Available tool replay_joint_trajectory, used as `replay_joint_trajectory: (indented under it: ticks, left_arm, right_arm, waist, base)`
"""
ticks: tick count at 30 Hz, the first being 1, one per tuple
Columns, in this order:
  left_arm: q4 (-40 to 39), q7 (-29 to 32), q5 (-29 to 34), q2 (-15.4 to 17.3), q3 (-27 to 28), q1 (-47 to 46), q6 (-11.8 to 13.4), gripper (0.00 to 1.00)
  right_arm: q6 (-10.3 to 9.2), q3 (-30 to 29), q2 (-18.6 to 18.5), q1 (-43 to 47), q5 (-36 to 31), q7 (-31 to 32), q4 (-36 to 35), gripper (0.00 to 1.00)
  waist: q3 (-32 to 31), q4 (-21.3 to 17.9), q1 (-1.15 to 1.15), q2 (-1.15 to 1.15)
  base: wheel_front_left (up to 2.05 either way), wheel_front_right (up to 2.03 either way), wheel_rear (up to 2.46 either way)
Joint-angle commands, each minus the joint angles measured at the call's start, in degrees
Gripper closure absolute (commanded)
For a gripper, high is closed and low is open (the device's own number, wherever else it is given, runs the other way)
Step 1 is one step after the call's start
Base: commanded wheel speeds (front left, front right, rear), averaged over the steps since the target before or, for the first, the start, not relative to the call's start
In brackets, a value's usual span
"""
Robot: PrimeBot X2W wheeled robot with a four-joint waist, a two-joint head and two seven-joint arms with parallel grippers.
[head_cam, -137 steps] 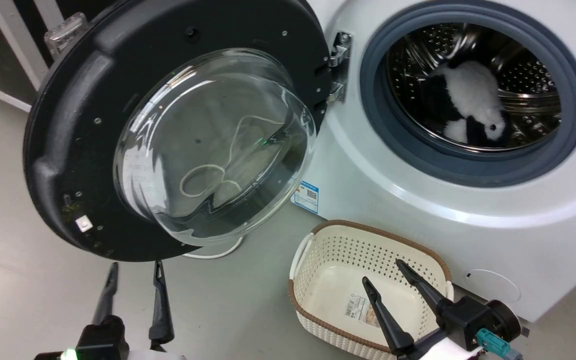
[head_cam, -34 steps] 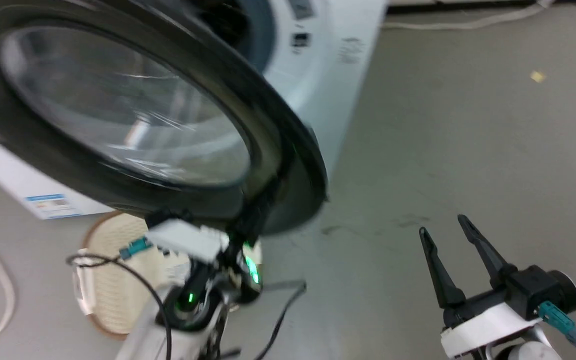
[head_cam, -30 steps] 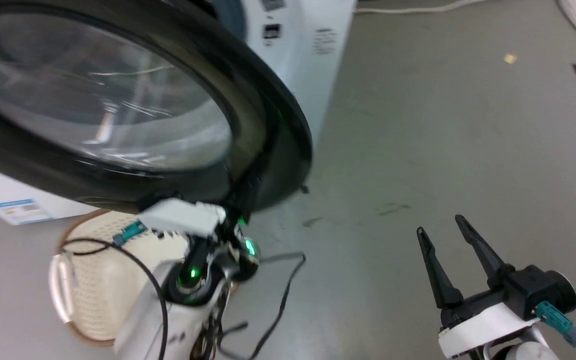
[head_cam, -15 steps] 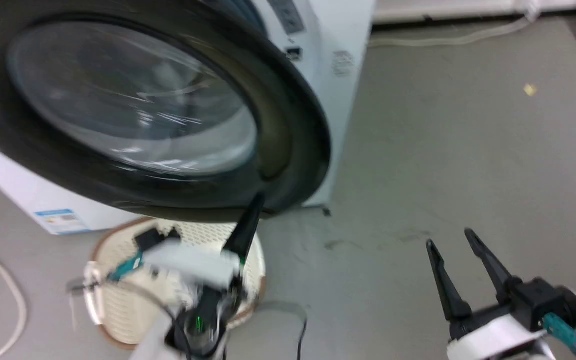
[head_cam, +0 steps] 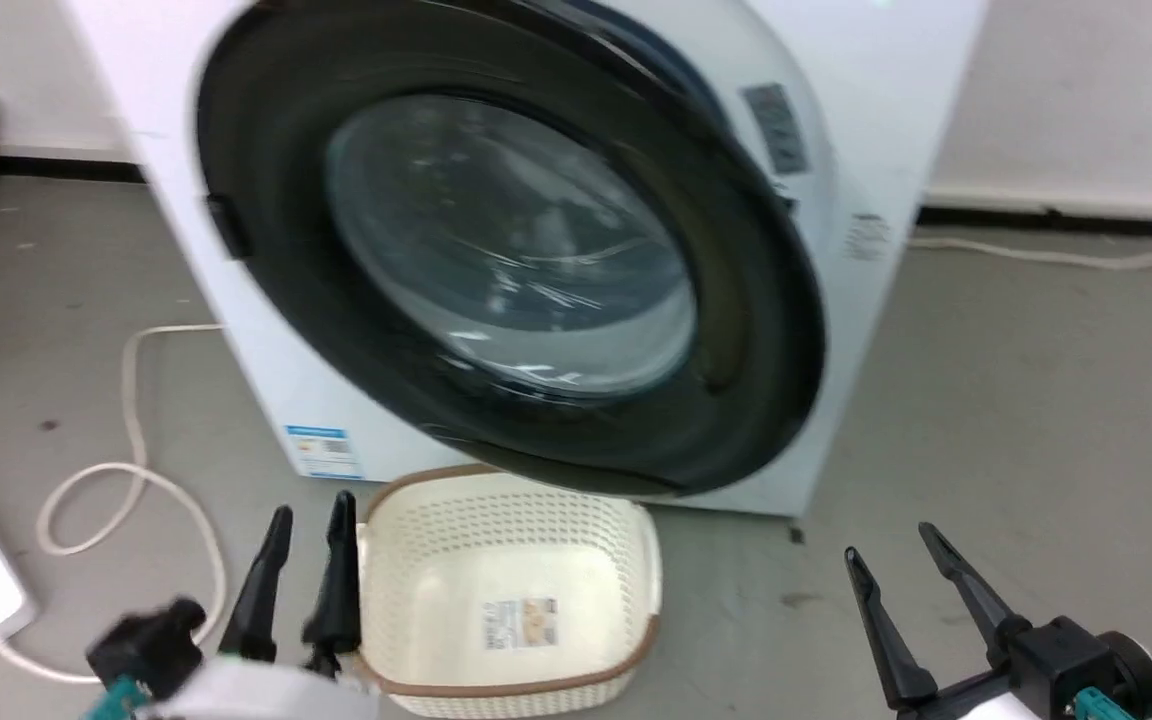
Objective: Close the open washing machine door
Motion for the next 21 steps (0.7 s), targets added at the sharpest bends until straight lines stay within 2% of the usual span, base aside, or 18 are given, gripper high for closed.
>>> replay_joint_trajectory:
  ticks: [1, 5, 7, 11, 20, 21]
  left_arm:
    - [-2.10, -0.23, 4.65, -1.96, 1.89, 2.29, -0.35, 0.00]
    - [-4.16, -0.24, 22.74, -1.25, 1.60, 5.60, 0.19, 0.00]
    - [-4.46, -0.24, 27.25, -2.06, 1.21, 6.26, 0.77, 0.00]
    - [-4.78, -0.24, 31.99, -3.30, 0.98, 6.91, 1.51, 0.00]
    - [-3.78, -0.24, 34.44, -4.79, 0.78, 6.17, 1.23, 0.00]
    - [-3.77, -0.24, 34.43, -4.89, 0.88, 6.02, 1.19, 0.00]
  right_arm:
    - [0.05, -0.03, 0.27, 1.29, -0.45, -0.18, -0.32, 0.00]
    - [0.05, 0.26, 0.62, 1.71, -0.81, -0.18, -0.23, 0.00]
    - [0.05, 0.16, 0.79, 1.83, -0.91, -0.18, -0.11, 0.00]
    - [0.05, -0.31, 1.27, 2.08, -0.99, -0.18, 0.19, 0.00]
    - [0.05, -1.06, 2.18, 2.00, -0.55, -0.18, 0.70, 0.00]
    - [0.05, -0.77, 2.12, 1.86, -0.36, -0.18, 0.85, 0.31]
  waist:
    - [-1.51, 2.33, 0.01, 0.00]
    - [-1.86, 3.35, 0.01, 0.00]
    - [-2.00, 3.70, 0.01, 0.00]
    - [-2.08, 4.08, 0.01, 0.00]
    - [-1.01, 4.38, 0.01, 0.00]
    - [-0.69, 4.46, 0.01, 0.00]
  base:
    - [0.00, 0.00, 0.00]
    - [0.00, 0.00, 0.00]
    - [0.00, 0.00, 0.00]
    - [0.00, 0.00, 0.00]
    - [0.00, 0.00, 0.00]
    - [0.00, 0.00, 0.00]
